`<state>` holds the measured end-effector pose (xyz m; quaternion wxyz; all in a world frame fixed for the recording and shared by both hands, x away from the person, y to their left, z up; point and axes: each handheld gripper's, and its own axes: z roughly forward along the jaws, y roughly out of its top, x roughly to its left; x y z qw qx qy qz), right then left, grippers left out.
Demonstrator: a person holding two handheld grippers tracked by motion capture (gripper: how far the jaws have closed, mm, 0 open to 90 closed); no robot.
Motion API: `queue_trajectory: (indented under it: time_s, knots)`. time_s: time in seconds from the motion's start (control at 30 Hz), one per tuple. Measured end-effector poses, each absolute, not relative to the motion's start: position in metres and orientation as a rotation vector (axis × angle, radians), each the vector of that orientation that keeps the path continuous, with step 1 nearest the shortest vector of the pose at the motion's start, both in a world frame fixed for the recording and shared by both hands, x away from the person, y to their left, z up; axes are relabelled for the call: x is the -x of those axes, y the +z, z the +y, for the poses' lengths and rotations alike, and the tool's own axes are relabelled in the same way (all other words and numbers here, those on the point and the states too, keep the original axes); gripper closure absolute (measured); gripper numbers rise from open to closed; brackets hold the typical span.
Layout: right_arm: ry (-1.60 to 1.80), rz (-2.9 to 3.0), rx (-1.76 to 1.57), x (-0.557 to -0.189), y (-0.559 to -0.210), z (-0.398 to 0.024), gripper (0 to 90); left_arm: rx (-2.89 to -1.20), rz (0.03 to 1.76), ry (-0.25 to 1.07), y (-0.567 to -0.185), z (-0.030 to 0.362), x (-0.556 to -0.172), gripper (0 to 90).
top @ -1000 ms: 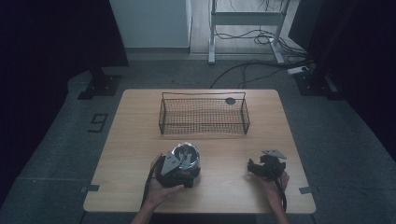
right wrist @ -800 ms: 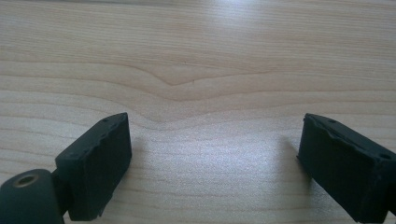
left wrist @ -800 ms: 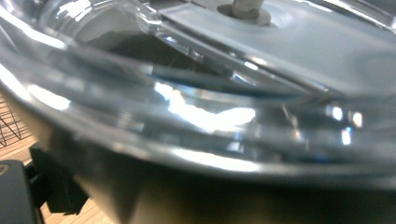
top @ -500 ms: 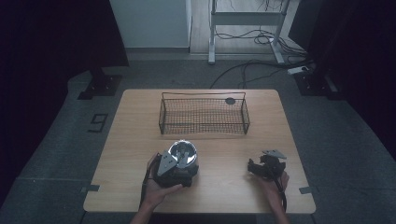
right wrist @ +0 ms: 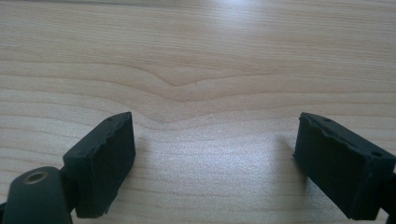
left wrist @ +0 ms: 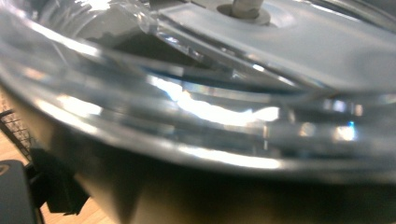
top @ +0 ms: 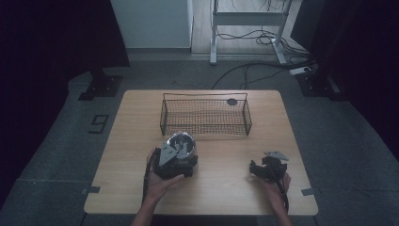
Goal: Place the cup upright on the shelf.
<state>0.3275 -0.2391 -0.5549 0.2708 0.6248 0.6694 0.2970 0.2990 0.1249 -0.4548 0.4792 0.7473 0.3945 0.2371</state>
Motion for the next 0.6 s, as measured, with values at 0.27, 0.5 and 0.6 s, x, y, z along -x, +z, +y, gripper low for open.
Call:
queue_trajectory:
  time_s: [0.27,0.5,0.6]
  knots:
    - [0.798,1.805,-1.682,-0.329,-0.555,-0.239,12.6,-1.819,1.006,0.585,-0.448,0.130,-0.312,4.1]
    - [0.794,1.793,-1.691,-0.328,-0.555,-0.238,12.9,-1.793,1.004,0.585,-0.432,0.139,-0.323,4.1]
    - [0.794,1.790,-1.688,-0.329,-0.555,-0.238,13.1,-1.783,1.002,0.589,-0.427,0.140,-0.326,4.1]
